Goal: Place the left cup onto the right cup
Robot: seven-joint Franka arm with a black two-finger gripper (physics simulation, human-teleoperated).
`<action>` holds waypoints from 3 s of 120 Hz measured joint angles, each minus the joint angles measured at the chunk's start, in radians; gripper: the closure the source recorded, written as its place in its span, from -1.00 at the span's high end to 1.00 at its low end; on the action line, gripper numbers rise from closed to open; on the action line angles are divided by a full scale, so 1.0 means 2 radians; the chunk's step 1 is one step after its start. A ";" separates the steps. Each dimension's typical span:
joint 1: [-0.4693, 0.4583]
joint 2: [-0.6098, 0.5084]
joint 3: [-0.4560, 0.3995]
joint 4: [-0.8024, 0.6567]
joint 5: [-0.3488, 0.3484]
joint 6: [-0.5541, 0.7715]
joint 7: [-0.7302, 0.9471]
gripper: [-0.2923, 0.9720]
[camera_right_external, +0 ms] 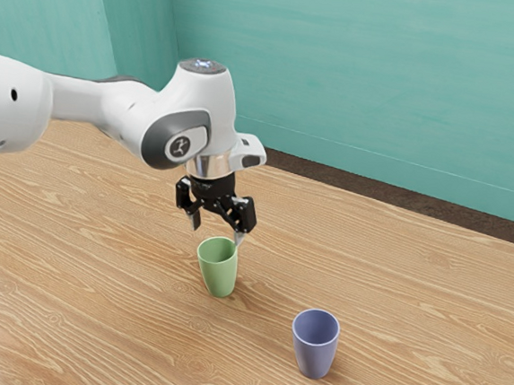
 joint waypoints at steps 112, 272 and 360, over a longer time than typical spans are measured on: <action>0.001 0.032 0.001 -0.012 -0.002 0.042 0.002 0.54; 0.001 0.061 0.014 -0.014 -0.002 0.078 0.008 0.54; 0.001 0.072 0.013 -0.001 0.001 0.081 0.010 0.54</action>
